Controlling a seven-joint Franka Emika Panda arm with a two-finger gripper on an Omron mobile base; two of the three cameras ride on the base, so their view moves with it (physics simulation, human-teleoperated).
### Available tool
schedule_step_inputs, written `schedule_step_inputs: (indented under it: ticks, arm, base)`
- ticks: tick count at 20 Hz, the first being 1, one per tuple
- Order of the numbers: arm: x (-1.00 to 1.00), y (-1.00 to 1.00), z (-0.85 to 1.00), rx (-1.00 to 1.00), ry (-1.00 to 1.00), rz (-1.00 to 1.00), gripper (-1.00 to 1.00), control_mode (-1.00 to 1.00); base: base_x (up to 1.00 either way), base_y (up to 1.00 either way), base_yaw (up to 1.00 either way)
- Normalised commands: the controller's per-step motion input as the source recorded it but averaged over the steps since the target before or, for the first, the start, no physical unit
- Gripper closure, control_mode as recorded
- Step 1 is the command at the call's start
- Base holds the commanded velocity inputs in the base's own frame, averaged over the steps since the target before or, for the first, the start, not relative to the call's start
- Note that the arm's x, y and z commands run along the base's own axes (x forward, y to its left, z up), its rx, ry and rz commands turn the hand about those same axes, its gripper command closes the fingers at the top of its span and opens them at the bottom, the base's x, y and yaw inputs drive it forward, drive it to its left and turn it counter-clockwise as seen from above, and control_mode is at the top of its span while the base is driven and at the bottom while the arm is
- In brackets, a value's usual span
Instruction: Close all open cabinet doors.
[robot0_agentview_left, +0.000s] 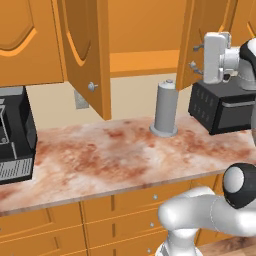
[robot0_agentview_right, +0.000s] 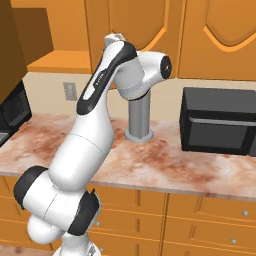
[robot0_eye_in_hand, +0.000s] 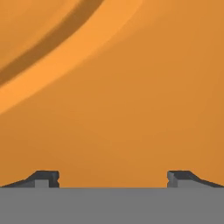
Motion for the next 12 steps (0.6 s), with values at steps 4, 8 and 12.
schedule_step_inputs:
  ticks: [4, 8, 12]
  arm:
    - [0.50, 0.38, 0.00, -0.05, 0.00, -0.21, -1.00, -1.00]
    - [0.45, 0.37, -0.06, -0.10, -0.02, -0.21, -1.00, -1.00]
    - [0.59, 0.35, 0.00, -0.08, 0.00, -0.22, -1.00, -1.00]
  base:
    - [0.00, 0.00, 0.00]
    - [0.00, 0.00, 0.00]
    - [0.00, 0.00, 0.00]
